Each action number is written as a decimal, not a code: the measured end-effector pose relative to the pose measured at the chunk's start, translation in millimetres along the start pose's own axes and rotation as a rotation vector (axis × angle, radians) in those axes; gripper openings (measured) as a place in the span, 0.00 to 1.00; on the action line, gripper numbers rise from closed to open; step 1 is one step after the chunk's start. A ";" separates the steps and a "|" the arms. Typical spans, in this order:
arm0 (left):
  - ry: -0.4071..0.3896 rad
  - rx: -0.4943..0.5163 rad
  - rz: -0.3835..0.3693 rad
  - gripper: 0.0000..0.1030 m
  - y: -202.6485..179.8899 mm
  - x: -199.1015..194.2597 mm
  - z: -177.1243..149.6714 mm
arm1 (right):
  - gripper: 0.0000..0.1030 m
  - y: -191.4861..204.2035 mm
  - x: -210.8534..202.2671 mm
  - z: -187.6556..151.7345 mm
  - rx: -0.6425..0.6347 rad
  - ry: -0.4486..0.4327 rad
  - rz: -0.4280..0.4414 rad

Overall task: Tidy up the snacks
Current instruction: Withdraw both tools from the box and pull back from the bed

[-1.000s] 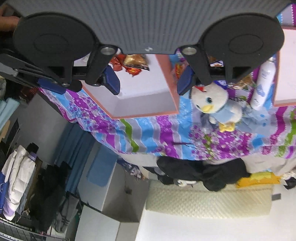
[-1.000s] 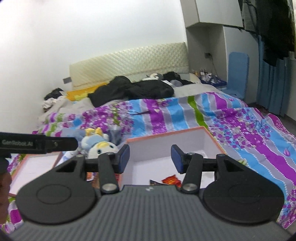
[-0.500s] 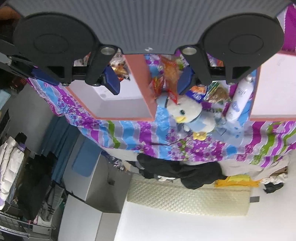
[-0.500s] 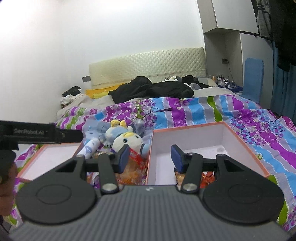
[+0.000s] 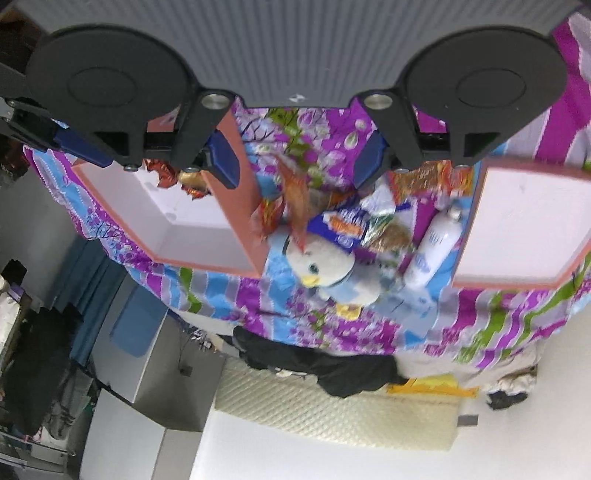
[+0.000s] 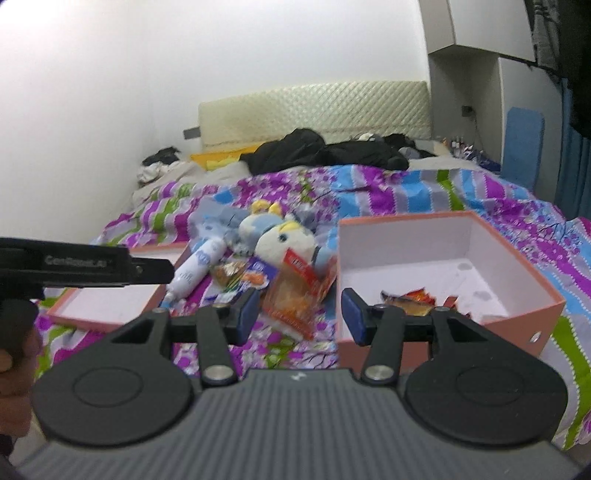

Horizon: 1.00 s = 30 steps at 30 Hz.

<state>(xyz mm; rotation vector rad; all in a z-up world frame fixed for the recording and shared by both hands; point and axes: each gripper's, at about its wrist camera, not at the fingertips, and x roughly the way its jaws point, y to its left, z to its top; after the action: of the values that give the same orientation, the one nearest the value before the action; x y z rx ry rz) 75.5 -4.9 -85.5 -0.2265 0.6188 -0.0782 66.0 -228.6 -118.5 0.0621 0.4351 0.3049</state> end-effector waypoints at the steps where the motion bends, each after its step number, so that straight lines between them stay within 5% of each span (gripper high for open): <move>1: 0.004 -0.003 0.003 0.71 2.8 -0.6 -4.7 | 0.50 2.6 -0.5 -2.9 0.001 0.004 0.000; 16: 0.116 -0.060 0.079 0.71 41.8 8.8 -59.4 | 0.50 30.3 7.7 -32.6 -0.051 0.054 -0.014; 30: 0.167 -0.067 0.068 0.71 73.0 65.4 -51.9 | 0.50 38.9 54.4 -43.2 -0.083 0.100 -0.057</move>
<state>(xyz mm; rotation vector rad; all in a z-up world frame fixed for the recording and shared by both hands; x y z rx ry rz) 98.7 47.3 -180.6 -0.2657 0.7952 -0.0108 83.8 -175.3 -174.9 -0.0471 0.5218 0.2704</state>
